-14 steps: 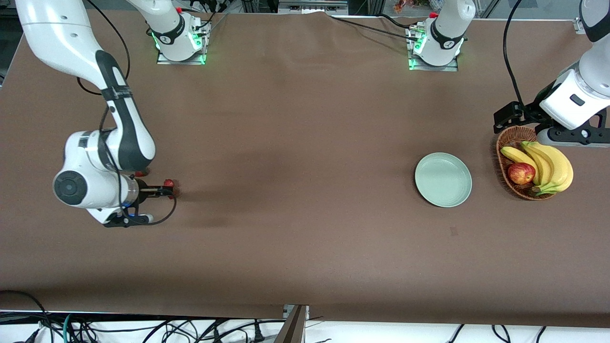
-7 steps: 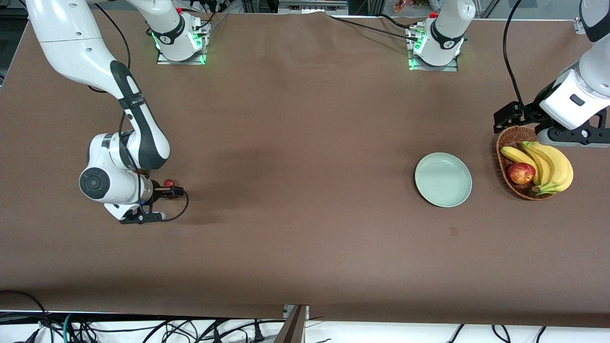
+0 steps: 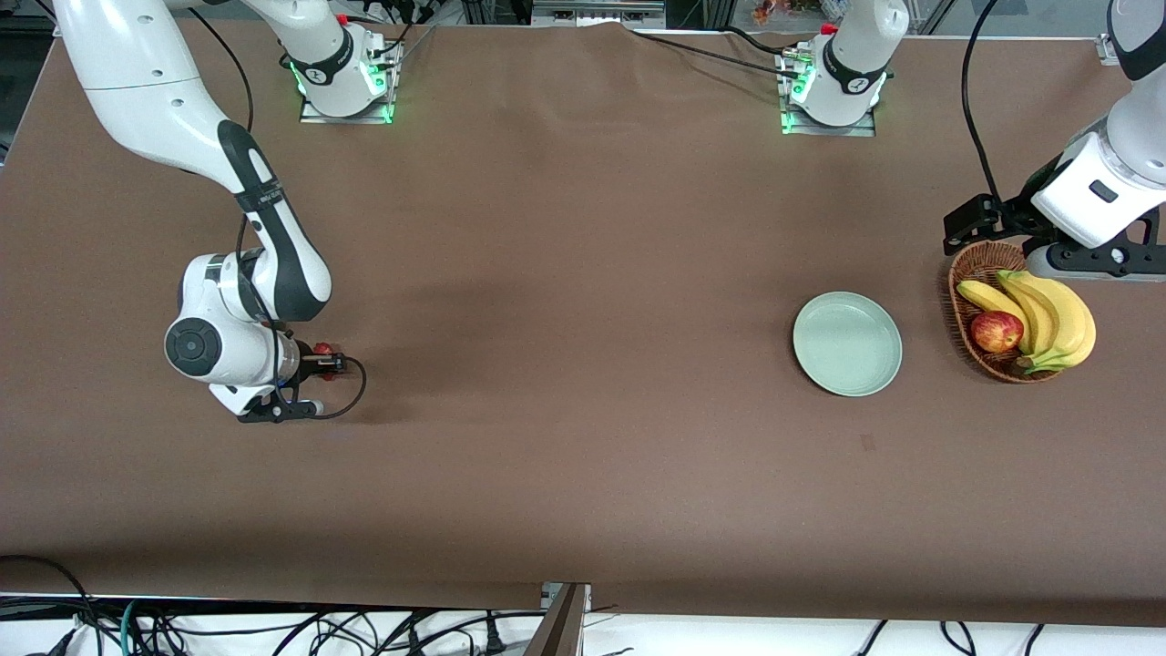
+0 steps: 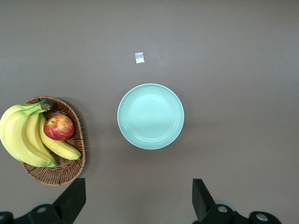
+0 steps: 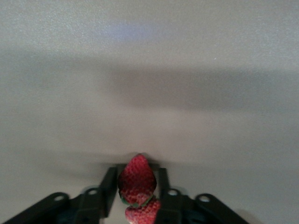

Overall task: Collect all strawberries into plate
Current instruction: 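Lower the right gripper and grasp one red strawberry, then carry the strawberry to mid-table and release it with the right gripper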

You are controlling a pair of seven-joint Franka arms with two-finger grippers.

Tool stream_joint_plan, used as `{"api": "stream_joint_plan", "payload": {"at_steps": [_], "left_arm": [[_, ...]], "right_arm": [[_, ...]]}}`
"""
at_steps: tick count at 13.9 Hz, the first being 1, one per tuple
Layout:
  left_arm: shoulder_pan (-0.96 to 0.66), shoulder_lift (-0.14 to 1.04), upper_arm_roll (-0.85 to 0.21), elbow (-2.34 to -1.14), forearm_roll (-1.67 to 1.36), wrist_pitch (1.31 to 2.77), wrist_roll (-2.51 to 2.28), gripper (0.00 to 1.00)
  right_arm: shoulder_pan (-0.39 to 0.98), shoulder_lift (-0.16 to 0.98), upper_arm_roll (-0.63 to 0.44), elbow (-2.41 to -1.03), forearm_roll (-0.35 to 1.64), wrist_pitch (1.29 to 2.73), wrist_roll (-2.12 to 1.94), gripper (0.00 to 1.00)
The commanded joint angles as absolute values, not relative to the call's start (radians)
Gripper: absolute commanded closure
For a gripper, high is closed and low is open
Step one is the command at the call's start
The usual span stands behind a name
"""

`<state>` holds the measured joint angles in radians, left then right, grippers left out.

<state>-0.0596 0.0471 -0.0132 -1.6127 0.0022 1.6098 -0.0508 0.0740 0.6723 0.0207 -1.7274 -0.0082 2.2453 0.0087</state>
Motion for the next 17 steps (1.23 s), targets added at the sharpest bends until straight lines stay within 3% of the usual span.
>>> {"api": "stream_joint_plan", "payload": {"at_steps": [1,5,9,13,17], "left_arm": [[-0.061,0.035,-0.011,-1.612,-0.009,1.597,-0.054,0.00],[-0.060,0.035,-0.011,-1.612,-0.009,1.598,-0.052,0.00],[-0.060,0.035,-0.011,-1.612,-0.009,1.598,-0.054,0.00],[-0.060,0.037,-0.011,-1.611,-0.009,1.601,-0.054,0.00],[-0.060,0.037,-0.011,-1.611,-0.009,1.600,-0.054,0.00]], "right_arm": [[0.074,0.666,0.023,-1.732,-0.011,2.263,0.011,0.90],[0.115,0.655,0.089,-1.645,-0.009,2.234,0.056,0.92],[0.331,0.670,0.103,-1.568,-0.009,2.240,0.456,0.91],[0.527,0.751,0.103,-1.447,-0.008,2.276,0.756,0.91],[0.721,0.909,0.103,-1.255,-0.008,2.384,0.920,0.91]]}}
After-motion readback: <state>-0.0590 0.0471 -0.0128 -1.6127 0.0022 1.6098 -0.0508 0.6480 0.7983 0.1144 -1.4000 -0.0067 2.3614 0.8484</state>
